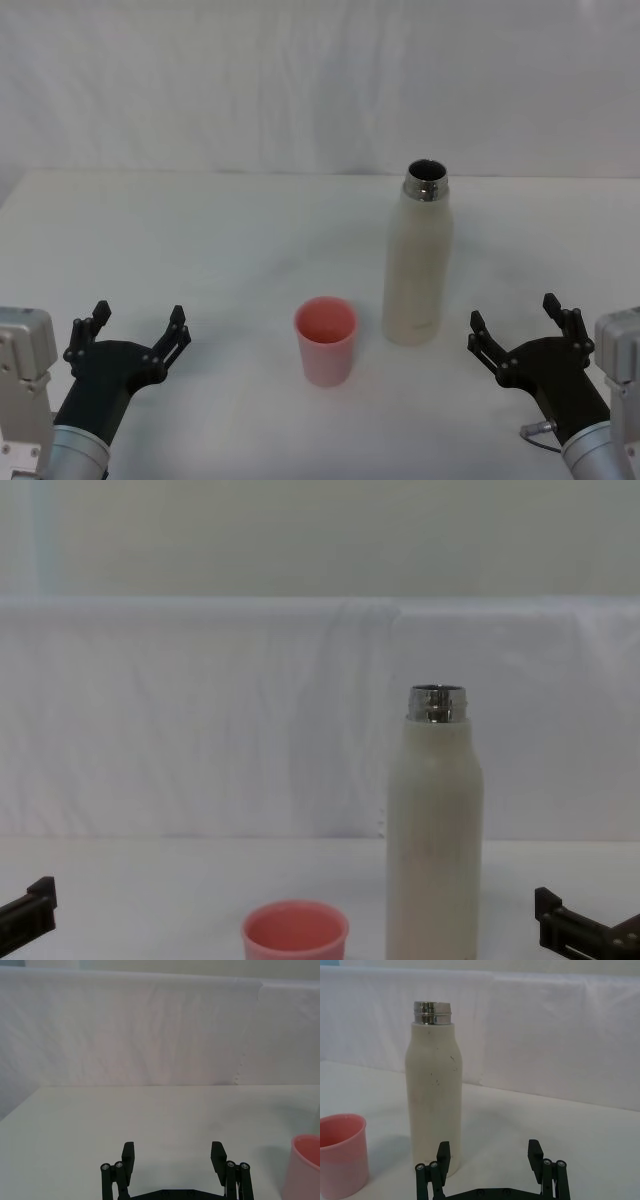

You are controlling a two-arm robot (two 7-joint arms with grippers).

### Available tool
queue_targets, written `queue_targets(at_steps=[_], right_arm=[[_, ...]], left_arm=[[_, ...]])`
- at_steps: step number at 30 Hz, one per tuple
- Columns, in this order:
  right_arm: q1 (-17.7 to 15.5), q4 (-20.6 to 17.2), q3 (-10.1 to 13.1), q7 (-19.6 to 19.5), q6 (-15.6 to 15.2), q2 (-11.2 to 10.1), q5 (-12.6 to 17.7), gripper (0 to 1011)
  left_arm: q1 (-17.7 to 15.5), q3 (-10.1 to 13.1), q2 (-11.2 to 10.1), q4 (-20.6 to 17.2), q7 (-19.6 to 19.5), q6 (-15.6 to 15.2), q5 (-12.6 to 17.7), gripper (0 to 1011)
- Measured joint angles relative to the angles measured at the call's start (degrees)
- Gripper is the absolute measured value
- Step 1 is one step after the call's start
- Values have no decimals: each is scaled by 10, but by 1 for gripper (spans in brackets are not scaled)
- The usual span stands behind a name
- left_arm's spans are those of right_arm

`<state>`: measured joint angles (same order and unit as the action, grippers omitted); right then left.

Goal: Grasp the thermos with one hand and pour water into the cup lid.

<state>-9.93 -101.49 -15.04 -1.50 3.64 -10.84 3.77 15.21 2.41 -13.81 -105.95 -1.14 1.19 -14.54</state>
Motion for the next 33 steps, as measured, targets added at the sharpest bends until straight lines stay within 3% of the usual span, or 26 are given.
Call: queue_targets(at_steps=[23, 33], right_arm=[[0, 0, 0, 0, 0, 0, 0, 1000], [-6, -18, 5, 29, -2, 2, -10, 1000]], left_arm=[[0, 0, 0, 0, 0, 0, 0, 1001], [0, 0, 0, 0, 0, 0, 0, 1001]])
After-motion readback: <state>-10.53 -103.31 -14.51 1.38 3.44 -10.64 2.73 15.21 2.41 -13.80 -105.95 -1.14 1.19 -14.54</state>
